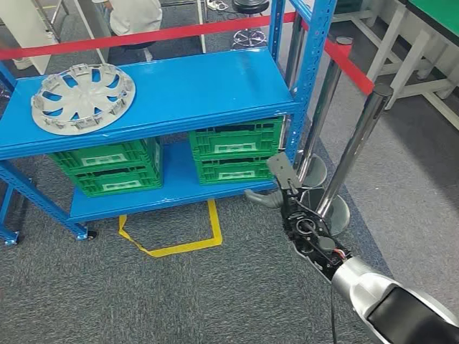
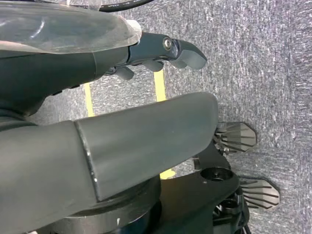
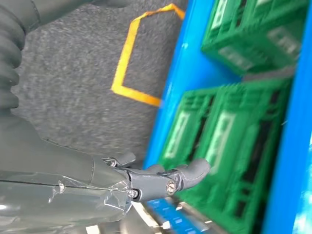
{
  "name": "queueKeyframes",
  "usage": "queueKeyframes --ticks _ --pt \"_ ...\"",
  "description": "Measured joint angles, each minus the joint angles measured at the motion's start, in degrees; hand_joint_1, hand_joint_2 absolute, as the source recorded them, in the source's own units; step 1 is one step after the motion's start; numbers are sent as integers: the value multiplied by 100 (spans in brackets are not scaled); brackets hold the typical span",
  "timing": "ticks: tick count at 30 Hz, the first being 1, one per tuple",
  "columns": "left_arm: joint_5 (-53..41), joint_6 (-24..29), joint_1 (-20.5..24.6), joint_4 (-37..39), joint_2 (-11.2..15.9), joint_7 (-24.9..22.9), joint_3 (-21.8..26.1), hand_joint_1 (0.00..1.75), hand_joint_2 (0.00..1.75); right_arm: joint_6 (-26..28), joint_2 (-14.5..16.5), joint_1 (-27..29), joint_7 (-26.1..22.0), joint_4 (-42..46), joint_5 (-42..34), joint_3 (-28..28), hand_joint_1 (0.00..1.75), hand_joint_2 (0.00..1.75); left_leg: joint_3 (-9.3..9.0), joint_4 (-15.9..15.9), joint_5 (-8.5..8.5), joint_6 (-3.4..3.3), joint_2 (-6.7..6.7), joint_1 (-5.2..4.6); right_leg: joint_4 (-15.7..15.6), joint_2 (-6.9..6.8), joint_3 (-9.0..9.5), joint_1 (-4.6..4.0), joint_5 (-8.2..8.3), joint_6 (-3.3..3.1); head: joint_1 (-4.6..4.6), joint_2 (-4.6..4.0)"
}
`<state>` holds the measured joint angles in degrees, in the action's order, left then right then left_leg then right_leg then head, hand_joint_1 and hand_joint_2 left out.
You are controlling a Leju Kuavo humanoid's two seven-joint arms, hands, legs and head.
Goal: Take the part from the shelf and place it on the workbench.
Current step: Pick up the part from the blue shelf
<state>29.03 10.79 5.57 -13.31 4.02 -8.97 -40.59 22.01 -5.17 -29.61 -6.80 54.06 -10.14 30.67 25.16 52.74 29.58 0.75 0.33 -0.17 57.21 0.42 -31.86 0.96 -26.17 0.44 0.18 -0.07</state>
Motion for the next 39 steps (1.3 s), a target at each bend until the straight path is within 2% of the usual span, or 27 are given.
queueKeyframes --ticks 8,12,18,26,30,34,39 --pt "10 10 15 0 0 2 -30 0 0 -225 186 -2 -26 374 47 259 0 175 1 -1 0 0 -1 0 0 -1 -1 -1 0 0 -4 0" --pt "141 12 6 3 0 25 -31 0 175 -526 293 -15 -124 447 173 406 0 175 3 -2 0 0 0 0 0 0 0 -1 0 0 -1 0" --pt "514 50 -55 18 0 234 -20 0 175 -773 505 -45 -193 514 384 618 0 175 1 -2 -1 0 -3 0 0 -4 -2 -2 0 0 -2 0" --pt "657 132 -98 50 2 190 -11 0 175 -910 559 -28 -310 630 487 725 0 175 3 -2 -1 1 -3 0 -1 -2 -3 -1 0 0 -1 0" --pt "691 161 -113 53 1 83 -3 0 0 -885 560 69 -277 814 658 774 0 175 -2 -2 -1 1 -3 0 -1 -2 -4 -2 0 0 -2 0" --pt "678 280 -120 57 -8 22 -2 0 0 -812 559 321 -199 1105 751 808 0 175 -3 -2 -1 1 -3 0 -2 -2 -5 -3 -1 0 0 0" --pt "636 327 -121 57 -6 15 -2 0 0 -727 559 594 -324 1347 721 837 0 175 2 -3 0 1 -2 0 -2 -1 -7 -4 -1 0 -1 0"
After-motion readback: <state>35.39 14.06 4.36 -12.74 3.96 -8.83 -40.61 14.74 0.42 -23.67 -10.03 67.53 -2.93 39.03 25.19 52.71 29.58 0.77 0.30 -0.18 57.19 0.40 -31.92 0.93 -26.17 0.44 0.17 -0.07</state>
